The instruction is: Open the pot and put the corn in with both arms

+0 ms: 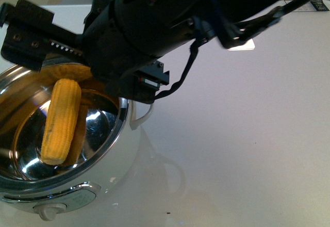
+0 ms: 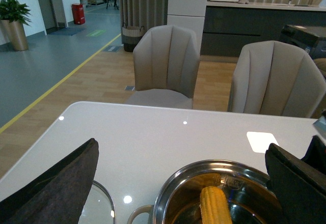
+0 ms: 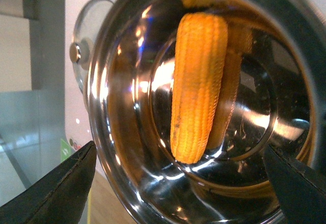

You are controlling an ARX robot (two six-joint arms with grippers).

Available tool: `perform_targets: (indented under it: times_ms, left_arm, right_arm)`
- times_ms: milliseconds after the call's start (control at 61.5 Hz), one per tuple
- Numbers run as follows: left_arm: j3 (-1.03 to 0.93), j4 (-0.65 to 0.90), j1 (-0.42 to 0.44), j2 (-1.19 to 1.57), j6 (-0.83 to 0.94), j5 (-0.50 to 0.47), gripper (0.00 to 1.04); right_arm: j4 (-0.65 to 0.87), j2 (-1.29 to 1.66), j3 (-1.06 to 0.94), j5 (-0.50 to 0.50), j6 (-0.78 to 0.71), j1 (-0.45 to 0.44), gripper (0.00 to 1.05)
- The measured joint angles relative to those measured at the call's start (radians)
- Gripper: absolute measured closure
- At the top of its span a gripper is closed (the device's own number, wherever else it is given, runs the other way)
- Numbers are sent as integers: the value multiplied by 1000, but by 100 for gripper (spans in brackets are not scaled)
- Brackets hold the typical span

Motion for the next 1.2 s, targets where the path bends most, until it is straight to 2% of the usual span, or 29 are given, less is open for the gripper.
perform_targets:
  times_ms: [195,325,553,683,845,894,910,943,975,1040,1138,1203]
  left_arm:
    - [0,0,0,0,0,0,7]
    - [0,0,0,0,0,0,7]
    - [0,0,0,0,0,0,7]
    - [0,0,0,0,0,0,7]
    - [0,0,0,0,0,0,7]
    - [0,0,0,0,0,0,7]
    - [0,0,0,0,0,0,7]
    - [0,0,0,0,0,0,7]
    - [0,0,0,0,0,0,7]
    - [0,0,0,0,0,0,7]
    - [0,0,0,0,0,0,7]
    - [0,0,0,0,0,0,7]
  right_arm:
    - [109,-174,-142,10,45,-134,9]
    - [121,-305,-246,14,29,-244,9]
    - [28,-571,-449,90,-168,-442,9]
    - [-57,-747,-548,95,-261,-548,9]
    - [-64,-816,-570,97,-308,-577,9]
    - [107,-798,-625,220,-389,-561,15]
    - [229,-792,-668,275,-433,-557,19]
    - [341,-790,-714,344,-504,-556,23]
    - [476,-792,-771,395,-570,-557,29]
    - [635,-824,-837,415,-673,-569,40]
    - [689,-899,-882,402,-743,-586,57]
    - [666,-966,-941,386,-776,-610,78]
